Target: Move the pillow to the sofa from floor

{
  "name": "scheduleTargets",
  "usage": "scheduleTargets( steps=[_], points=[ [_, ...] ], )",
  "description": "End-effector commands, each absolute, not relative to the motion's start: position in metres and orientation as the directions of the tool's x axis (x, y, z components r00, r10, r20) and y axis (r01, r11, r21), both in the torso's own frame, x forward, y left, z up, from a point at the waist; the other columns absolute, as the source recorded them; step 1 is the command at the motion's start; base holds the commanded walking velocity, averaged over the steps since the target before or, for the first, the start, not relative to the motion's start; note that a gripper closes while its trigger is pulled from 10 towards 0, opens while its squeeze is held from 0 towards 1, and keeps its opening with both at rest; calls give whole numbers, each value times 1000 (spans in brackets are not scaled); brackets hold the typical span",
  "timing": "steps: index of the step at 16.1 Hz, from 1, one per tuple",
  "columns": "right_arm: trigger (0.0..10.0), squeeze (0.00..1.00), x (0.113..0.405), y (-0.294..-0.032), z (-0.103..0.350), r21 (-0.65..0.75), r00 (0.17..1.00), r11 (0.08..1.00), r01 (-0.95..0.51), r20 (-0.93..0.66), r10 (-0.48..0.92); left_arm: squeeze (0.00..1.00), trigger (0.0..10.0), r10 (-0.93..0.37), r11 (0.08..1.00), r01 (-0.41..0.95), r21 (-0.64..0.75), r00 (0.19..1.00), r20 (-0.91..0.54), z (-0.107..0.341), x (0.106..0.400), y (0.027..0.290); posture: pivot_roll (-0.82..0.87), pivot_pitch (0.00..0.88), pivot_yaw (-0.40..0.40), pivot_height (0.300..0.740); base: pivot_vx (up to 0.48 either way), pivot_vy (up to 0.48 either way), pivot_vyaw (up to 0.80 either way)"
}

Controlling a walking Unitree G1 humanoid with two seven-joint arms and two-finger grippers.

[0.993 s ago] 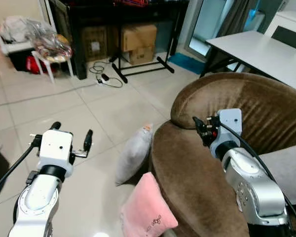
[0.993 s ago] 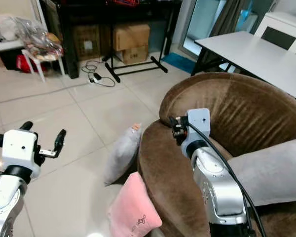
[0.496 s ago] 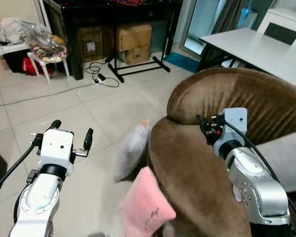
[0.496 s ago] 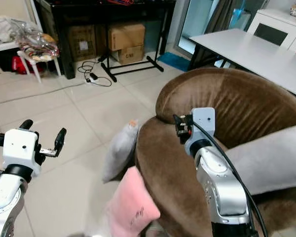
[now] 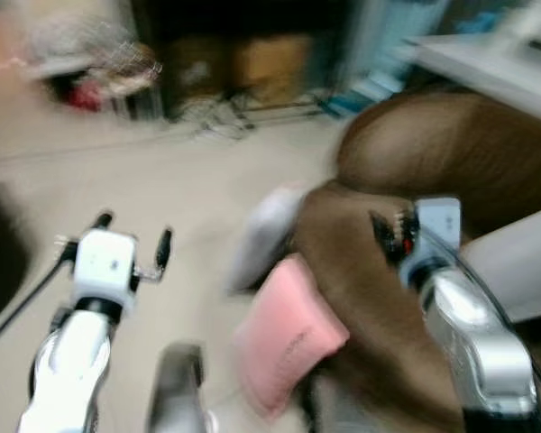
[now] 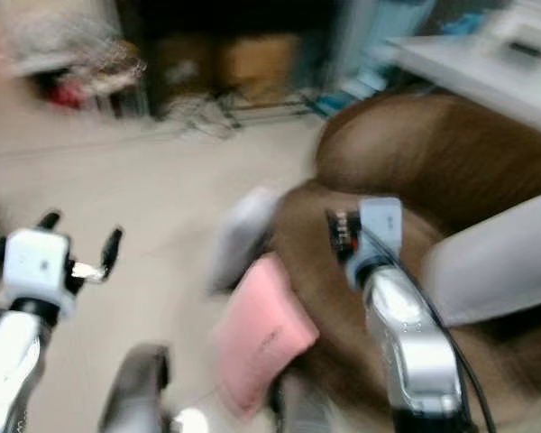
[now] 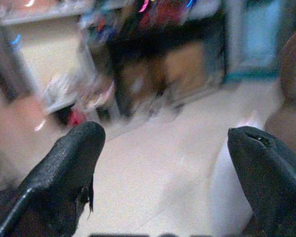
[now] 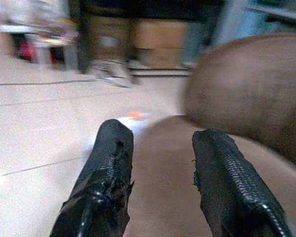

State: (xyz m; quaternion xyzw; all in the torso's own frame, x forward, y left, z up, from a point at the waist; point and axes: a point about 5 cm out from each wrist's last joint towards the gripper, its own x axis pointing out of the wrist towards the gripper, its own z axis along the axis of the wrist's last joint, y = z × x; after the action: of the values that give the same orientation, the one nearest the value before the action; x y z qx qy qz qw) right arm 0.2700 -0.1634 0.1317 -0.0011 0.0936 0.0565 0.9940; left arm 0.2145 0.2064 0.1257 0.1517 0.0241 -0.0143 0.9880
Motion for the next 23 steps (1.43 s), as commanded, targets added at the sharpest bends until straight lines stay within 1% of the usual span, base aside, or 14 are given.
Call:
scheduleTargets(
  steps=[1, 6, 8, 10, 12, 19, 21, 23],
  points=[
    [10000, 0, 269, -161, 131, 6, 974, 991, -131, -186, 130, 0, 10000, -32, 951, 39, 308, 999, -25, 132, 219, 204, -9, 0, -112, 571, 0, 0, 0],
    [10000, 0, 270, -161, 129, -19, 969, 989, -148, -201, 141, 0, 10000, -44, 957, 49, 285, 999, -21, 131, 217, 203, -9, 0, -119, 571, 0, 0, 0],
    [10000, 0, 271, -159, 128, -61, 965, 983, -175, -211, 158, 0, 10000, -45, 958, 49, 282, 999, -21, 131, 217, 203, -10, 0, -121, 571, 285, 0, 0],
    [10000, 0, 271, -159, 128, -67, 965, 983, -172, -213, 154, 0, 10000, -40, 959, 45, 281, 999, -24, 130, 216, 204, -10, 0, -123, 571, 307, 0, 588],
    [10000, 0, 271, -162, 127, -47, 967, 988, -146, -219, 132, 0, 10000, -35, 959, 41, 280, 999, -25, 129, 214, 205, -11, 0, -125, 571, 307, 0, 0],
    [10000, 0, 271, -162, 126, -54, 961, 986, -156, -237, 139, 0, 10000, -30, 958, 36, 284, 999, -25, 130, 214, 205, -17, 0, -129, 571, 300, 0, 0],
    [10000, 0, 270, -162, 122, -51, 954, 985, -164, -261, 146, 0, 10000, -15, 957, 22, 290, 1000, -26, 129, 214, 205, -17, 0, -130, 571, 0, 0, 0],
    [10000, 0, 270, -162, 119, -42, 950, 985, -170, -272, 152, 0, 10000, -17, 956, 25, 293, 999, -28, 128, 214, 205, -17, 0, -130, 561, 0, 0, 0]
  ],
)
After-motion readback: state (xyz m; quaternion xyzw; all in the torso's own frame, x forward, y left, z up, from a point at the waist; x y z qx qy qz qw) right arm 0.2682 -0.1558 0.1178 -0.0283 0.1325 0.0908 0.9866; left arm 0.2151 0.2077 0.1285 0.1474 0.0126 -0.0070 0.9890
